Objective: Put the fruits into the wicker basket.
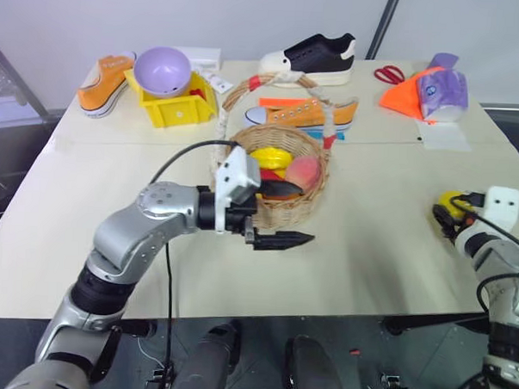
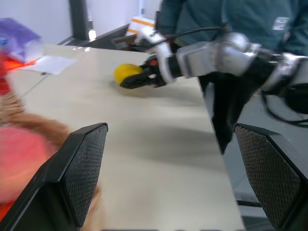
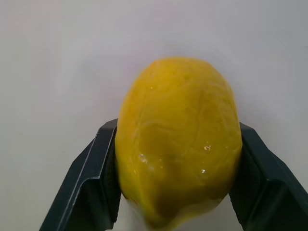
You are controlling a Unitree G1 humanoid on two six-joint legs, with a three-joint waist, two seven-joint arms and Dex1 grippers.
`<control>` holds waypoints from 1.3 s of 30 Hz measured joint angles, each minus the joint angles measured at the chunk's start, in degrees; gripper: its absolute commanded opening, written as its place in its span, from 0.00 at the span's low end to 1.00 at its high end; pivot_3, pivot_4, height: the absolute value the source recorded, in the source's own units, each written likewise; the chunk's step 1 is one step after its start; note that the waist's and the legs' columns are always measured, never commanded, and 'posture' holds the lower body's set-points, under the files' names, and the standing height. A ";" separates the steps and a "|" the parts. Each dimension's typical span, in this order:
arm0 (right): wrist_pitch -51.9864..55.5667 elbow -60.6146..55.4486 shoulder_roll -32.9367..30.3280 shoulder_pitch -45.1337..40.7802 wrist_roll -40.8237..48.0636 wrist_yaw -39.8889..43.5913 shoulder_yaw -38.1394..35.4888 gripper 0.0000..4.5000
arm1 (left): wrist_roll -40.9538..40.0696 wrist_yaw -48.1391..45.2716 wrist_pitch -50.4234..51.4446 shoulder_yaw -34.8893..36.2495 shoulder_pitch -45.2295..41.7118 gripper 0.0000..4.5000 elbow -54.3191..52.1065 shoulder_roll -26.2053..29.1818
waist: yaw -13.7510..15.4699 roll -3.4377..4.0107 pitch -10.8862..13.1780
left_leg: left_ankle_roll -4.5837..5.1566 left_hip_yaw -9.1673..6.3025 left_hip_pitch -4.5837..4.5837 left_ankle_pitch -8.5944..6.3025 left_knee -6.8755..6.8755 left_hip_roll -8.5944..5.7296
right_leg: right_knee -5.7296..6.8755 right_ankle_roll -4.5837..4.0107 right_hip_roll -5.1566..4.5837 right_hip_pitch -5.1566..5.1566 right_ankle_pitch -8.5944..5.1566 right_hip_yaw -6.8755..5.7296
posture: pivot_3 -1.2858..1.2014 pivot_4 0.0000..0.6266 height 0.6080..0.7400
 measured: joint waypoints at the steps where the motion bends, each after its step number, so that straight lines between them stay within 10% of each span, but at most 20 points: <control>1: -0.14 -4.68 -1.43 1.59 1.37 3.29 0.88 0.51 | -0.01 0.34 -0.76 2.32 1.02 1.00 0.66 0.67 | -0.07 0.07 0.00 | 0.00 0.00 -0.01 0.00 -0.01 0.00 | 0.02 0.00 0.00 -0.04 0.00 0.00 | 0.52 0.24 1.00; 9: 6.28 -30.07 -1.48 -6.60 18.07 14.50 11.61 0.51 | 2.03 -0.55 -10.78 15.61 11.28 1.00 7.49 6.51 | -0.87 0.01 0.00 | -0.15 -0.06 -0.03 -0.11 -0.02 0.07 | -0.13 -0.26 -0.03 -0.25 -0.08 0.03 | 0.52 0.24 1.00; 17: 10.47 -16.44 13.68 -28.22 6.00 3.80 33.06 0.51 | 2.81 -0.11 -13.86 18.26 15.64 1.00 7.70 7.64 | -0.64 -0.10 0.01 | -0.18 -0.09 -0.15 -0.10 -0.11 0.01 | -0.12 -0.25 -0.03 -0.43 -0.05 0.02 | 0.52 0.24 1.00; 21: 10.43 -10.14 16.24 -30.06 0.91 2.37 36.49 0.96 | 1.84 0.45 -12.55 18.21 17.93 1.00 4.42 7.66 | -0.67 -0.10 0.01 | -0.13 -0.08 -0.15 -0.06 -0.20 -0.04 | -0.09 -0.02 -0.05 -0.49 0.07 0.02 | 0.52 0.24 1.00; 39: 9.76 -25.68 5.42 -15.84 5.44 7.44 19.66 0.98 | -0.10 1.24 -9.91 15.87 17.12 1.00 2.39 6.91 | -0.86 -0.10 0.01 | -0.19 -0.06 -0.02 -0.11 -0.18 0.00 | -0.02 -0.30 -0.04 -0.44 -0.04 0.09 | 0.52 0.24 1.00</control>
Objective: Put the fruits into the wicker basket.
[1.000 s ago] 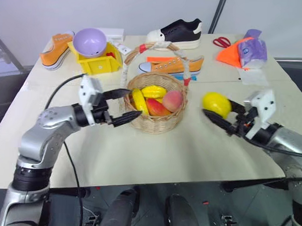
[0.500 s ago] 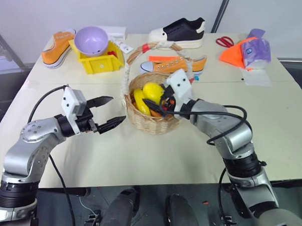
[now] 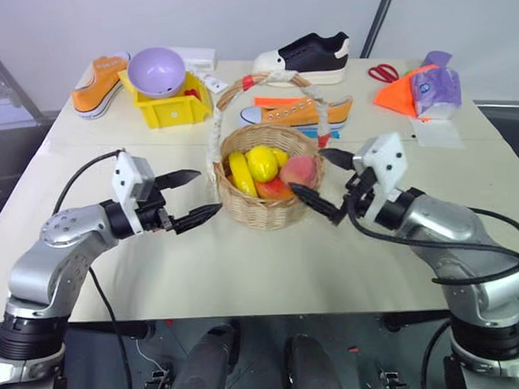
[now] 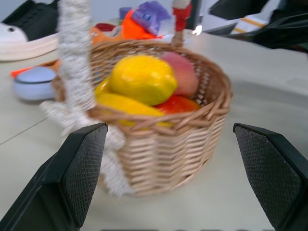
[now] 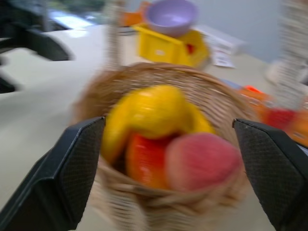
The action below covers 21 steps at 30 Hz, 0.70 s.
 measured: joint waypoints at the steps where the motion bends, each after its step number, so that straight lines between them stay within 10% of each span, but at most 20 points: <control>1: -0.70 2.28 0.95 -1.19 -1.03 -0.95 0.31 0.98 | 0.01 -0.04 0.00 -0.30 -0.25 1.00 0.03 -0.19 | -0.16 0.00 0.00 | 0.00 0.00 0.01 0.00 0.00 0.00 | 0.00 0.00 0.01 -0.01 0.00 0.02 | 0.52 0.24 1.00; 5: -6.79 16.18 6.29 -8.39 -6.55 -4.74 2.15 0.81 | 0.20 -0.35 -0.08 -1.53 -2.16 1.00 0.37 -1.06 | -0.26 0.00 0.00 | 0.08 0.01 0.03 0.10 0.00 0.01 | 0.03 0.19 0.07 -0.03 0.11 0.03 | 0.52 0.24 1.00; 12: -12.35 26.73 10.06 -12.13 -8.97 -5.14 2.10 0.01 | 0.25 0.81 -0.10 -3.20 -3.31 1.00 0.44 -2.28 | 0.11 0.02 0.02 | 0.07 -0.03 -0.05 0.13 -0.04 -0.03 | 0.04 0.27 0.05 -0.07 0.14 -0.01 | 0.52 0.24 1.00; 21: -12.32 22.29 2.70 -5.68 -10.17 -8.58 -8.48 0.00 | 0.29 1.46 -0.11 -4.25 -3.89 1.00 0.09 -3.25 | 1.33 0.03 0.03 | -0.03 0.00 -0.04 0.06 0.01 -0.07 | 0.04 0.25 0.02 -0.04 0.13 -0.01 | 0.52 0.24 1.00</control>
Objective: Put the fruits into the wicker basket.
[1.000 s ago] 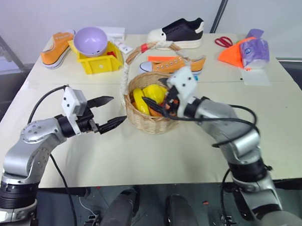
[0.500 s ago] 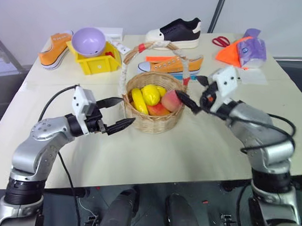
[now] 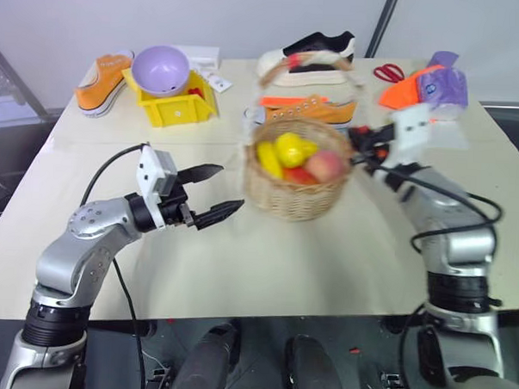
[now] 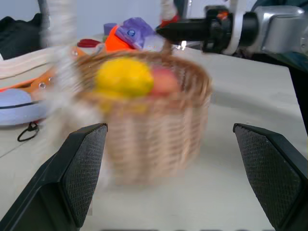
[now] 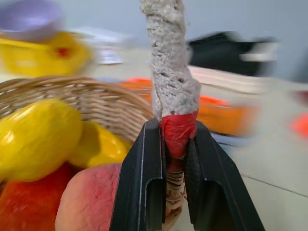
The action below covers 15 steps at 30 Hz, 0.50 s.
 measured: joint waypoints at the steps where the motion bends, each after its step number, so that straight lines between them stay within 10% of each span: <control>1: -0.33 0.02 -1.59 1.05 -0.57 -0.87 -2.27 0.00 | 0.04 -0.12 -0.01 -0.57 -0.32 1.00 0.10 -0.15 | 0.15 0.00 0.00 | 0.00 0.00 0.00 0.00 0.00 0.00 | 0.00 0.00 -0.01 0.00 0.00 0.01 | 0.52 0.24 1.00; 9: -6.91 14.16 -7.84 5.18 -2.81 -5.77 -18.24 0.00 | 1.01 -1.53 -0.48 -3.95 -4.37 1.00 2.95 -2.60 | -0.60 0.04 0.00 | 0.13 0.14 0.01 0.09 -0.01 0.04 | 0.10 0.00 0.02 0.20 0.00 0.05 | 0.52 0.24 1.00; 15: -13.68 21.92 -8.92 6.16 -2.22 -5.05 -21.98 0.66 | 2.25 -2.34 -1.29 -5.31 -5.82 1.00 5.73 -3.36 | -1.51 0.09 -0.01 | 0.14 0.13 0.02 0.10 -0.01 0.07 | 0.14 0.02 0.04 0.18 0.00 0.04 | 0.52 0.24 1.00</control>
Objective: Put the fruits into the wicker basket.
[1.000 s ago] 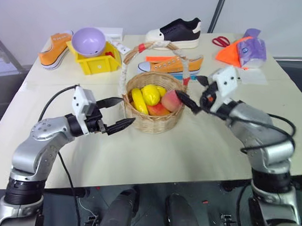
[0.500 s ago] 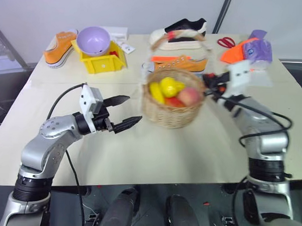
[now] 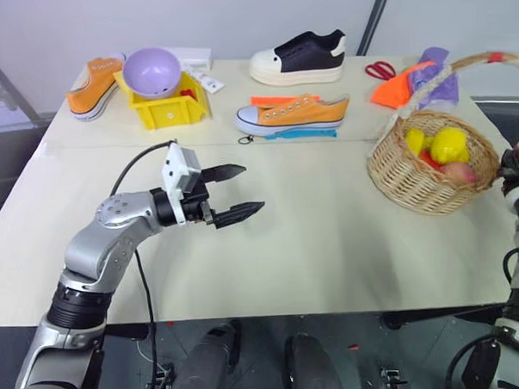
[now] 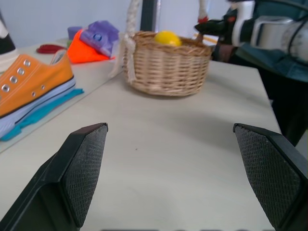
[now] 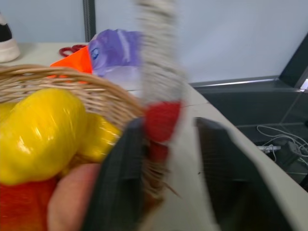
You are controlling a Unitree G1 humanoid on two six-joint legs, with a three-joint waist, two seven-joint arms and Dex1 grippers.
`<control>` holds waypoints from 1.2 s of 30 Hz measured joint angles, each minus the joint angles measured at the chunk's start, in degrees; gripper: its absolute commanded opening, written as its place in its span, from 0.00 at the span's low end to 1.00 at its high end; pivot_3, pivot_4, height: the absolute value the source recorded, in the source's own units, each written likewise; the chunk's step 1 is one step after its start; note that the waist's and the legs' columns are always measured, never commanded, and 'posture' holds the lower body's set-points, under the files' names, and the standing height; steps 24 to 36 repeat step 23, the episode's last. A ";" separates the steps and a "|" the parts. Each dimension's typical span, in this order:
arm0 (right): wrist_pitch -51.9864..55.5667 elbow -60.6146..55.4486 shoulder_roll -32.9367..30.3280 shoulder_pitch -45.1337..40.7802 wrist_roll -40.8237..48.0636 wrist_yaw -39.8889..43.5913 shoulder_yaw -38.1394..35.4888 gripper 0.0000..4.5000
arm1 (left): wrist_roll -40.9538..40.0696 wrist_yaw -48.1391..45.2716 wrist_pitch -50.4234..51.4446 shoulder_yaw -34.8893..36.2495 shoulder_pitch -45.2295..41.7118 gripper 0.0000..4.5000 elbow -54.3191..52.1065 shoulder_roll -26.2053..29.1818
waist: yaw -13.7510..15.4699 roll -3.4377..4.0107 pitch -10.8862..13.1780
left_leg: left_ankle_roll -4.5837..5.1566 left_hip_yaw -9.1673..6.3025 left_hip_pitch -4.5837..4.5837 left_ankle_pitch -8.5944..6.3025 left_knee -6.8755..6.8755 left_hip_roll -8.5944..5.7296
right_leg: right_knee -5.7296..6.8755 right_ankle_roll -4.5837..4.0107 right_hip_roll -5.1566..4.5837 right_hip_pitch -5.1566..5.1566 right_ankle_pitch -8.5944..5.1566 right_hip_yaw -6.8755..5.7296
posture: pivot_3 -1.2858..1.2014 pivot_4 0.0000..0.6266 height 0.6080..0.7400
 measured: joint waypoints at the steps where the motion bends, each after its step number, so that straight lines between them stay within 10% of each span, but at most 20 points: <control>1: -0.31 -0.94 -0.16 1.09 -0.01 0.37 -0.01 0.76 | 0.11 0.04 -0.02 0.09 -0.20 1.00 0.20 0.07 | 0.10 0.00 0.00 | 0.00 -0.02 0.00 0.00 0.00 0.00 | 0.00 0.00 0.00 0.01 0.00 -0.01 | 0.52 0.24 1.00; 16: 3.21 -35.05 -0.27 32.23 13.59 21.66 -0.47 0.76 | 6.51 5.10 -5.29 8.76 9.19 1.00 10.44 4.05 | -0.13 0.05 -0.04 | -0.14 -0.09 0.06 -0.12 0.05 0.03 | -0.02 -0.24 -0.03 0.02 -0.14 0.09 | 0.52 0.24 1.00; 23: 4.02 -36.60 2.71 28.83 14.40 24.26 13.48 0.76 | 9.18 8.33 -11.36 12.76 16.74 1.00 13.80 2.94 | 0.68 -0.02 -0.05 | -0.12 -0.10 -0.01 -0.16 0.05 -0.01 | -0.33 -0.26 -0.13 -0.07 -0.15 0.01 | 0.52 0.24 1.00; 36: 4.02 -36.60 2.71 28.83 14.40 24.26 13.48 0.76 | 9.18 8.33 -11.36 12.76 16.74 1.00 13.80 2.94 | 0.68 -0.02 -0.05 | -0.12 -0.10 -0.01 -0.16 0.05 -0.01 | -0.33 -0.26 -0.13 -0.07 -0.15 0.01 | 0.52 0.24 1.00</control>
